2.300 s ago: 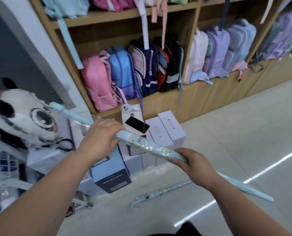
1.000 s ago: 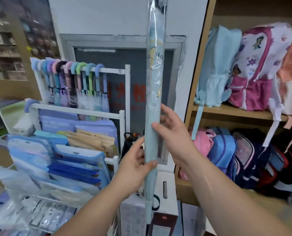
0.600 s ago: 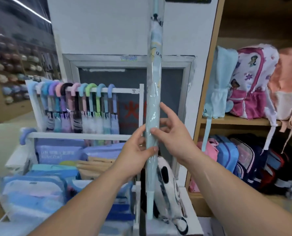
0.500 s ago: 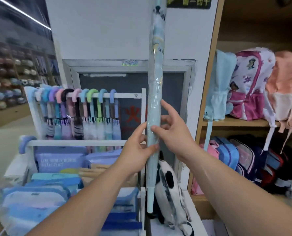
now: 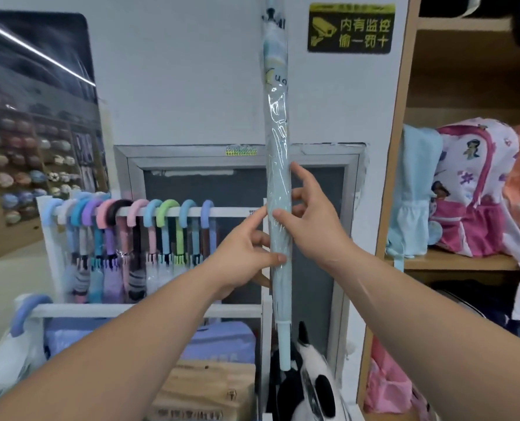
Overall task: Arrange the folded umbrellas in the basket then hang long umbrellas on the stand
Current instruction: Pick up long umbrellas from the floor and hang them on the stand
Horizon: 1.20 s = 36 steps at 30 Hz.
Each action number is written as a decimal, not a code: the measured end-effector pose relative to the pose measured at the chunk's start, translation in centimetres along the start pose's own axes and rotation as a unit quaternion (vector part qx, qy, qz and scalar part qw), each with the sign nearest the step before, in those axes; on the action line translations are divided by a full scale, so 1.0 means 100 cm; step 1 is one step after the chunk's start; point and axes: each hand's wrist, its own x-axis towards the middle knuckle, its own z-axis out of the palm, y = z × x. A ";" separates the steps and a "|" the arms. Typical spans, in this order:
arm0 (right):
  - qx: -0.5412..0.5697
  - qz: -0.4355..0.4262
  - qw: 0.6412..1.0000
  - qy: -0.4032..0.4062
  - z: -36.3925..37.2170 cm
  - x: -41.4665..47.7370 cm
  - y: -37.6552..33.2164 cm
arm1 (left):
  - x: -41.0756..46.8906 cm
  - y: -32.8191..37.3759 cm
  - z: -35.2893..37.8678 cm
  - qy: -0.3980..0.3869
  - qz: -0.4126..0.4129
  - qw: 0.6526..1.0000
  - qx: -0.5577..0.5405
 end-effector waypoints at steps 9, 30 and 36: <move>0.041 -0.055 0.998 -0.003 0.012 0.100 0.014 | 0.075 0.013 -0.037 0.126 0.037 0.988 0.081; -0.007 -0.116 0.991 0.065 0.059 0.246 -0.042 | 0.176 0.076 -0.149 0.123 0.116 0.981 0.095; -0.019 -0.116 0.991 0.056 0.061 0.266 -0.038 | 0.191 0.076 -0.161 0.109 0.118 0.984 0.080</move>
